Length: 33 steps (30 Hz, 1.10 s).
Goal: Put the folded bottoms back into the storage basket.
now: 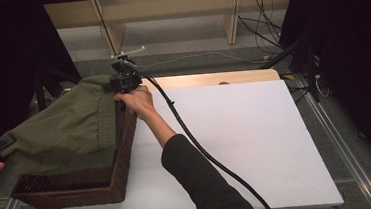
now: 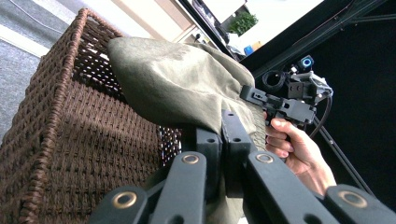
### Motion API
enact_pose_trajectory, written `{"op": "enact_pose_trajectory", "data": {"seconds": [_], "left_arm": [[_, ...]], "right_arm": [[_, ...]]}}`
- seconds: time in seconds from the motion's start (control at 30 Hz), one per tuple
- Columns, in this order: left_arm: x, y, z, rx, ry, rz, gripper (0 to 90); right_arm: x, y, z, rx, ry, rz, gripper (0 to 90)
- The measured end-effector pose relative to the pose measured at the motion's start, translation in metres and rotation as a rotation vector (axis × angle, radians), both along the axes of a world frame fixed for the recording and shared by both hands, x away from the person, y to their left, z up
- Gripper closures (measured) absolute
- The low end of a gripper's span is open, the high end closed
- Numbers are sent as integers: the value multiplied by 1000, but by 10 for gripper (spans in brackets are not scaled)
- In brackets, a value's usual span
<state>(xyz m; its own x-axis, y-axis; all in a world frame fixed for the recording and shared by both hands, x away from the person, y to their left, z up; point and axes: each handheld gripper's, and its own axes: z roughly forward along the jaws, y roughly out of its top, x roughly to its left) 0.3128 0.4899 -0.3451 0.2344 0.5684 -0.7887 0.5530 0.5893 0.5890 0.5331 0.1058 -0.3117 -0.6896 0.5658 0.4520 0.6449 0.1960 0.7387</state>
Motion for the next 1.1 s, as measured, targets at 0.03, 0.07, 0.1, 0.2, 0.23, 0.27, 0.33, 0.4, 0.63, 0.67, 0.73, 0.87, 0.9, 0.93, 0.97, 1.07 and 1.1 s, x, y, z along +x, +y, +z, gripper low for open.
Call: {"op": "enact_pose_trajectory", "data": {"seconds": [0.03, 0.07, 0.1, 0.2, 0.23, 0.27, 0.33, 0.4, 0.63, 0.67, 0.73, 0.87, 0.9, 0.93, 0.97, 1.07, 1.1], "left_arm": [[0, 0, -1, 1, 4, 2, 875], [0, 0, -1, 1, 5, 1, 875], [0, 1, -2, 1, 8, 3, 875], [0, 2, -3, -2, 12, 7, 874], [0, 2, -4, 2, 15, 7, 874], [0, 2, -4, 2, 15, 7, 874], [1, 1, -4, 8, 16, 5, 874], [2, 0, -4, 9, 21, 2, 874], [2, 2, -7, 12, 33, 1, 873], [2, 2, -7, 13, 35, 1, 873], [3, 2, -8, 16, 37, 1, 873], [3, 1, -9, 19, 46, -2, 871], [4, 0, -8, 30, 51, -9, 859], [4, 0, -8, 36, 54, -9, 859], [4, -2, -7, 54, 64, -6, 846], [5, -2, -6, 60, 63, -2, 854], [4, -2, -6, 60, 61, 1, 862]], "right_arm": [[0, 0, 0, -1, 3, -1, 834], [0, 1, -1, -3, 3, -1, 834], [-1, 1, -2, -5, 3, -2, 833], [-1, 2, -4, -7, 4, 1, 833], [-1, 3, -5, -9, 5, 2, 833], [-1, 3, -5, -9, 5, 2, 833], [-1, 4, -6, -11, 8, 0, 832], [0, 3, -7, -13, 8, -2, 832], [0, 4, -12, -17, 16, -3, 831], [0, 4, -12, -18, 15, -3, 831], [0, 5, -13, -19, 18, 0, 830], [1, 5, -14, -22, 19, -3, 830], [1, 5, -14, -23, 19, -3, 829], [1, 5, -15, -24, 19, -3, 828], [1, 6, -16, -33, 16, -3, 827], [1, 7, -17, -38, 15, -3, 828], [1, 7, -18, -40, 19, -2, 827]]}}
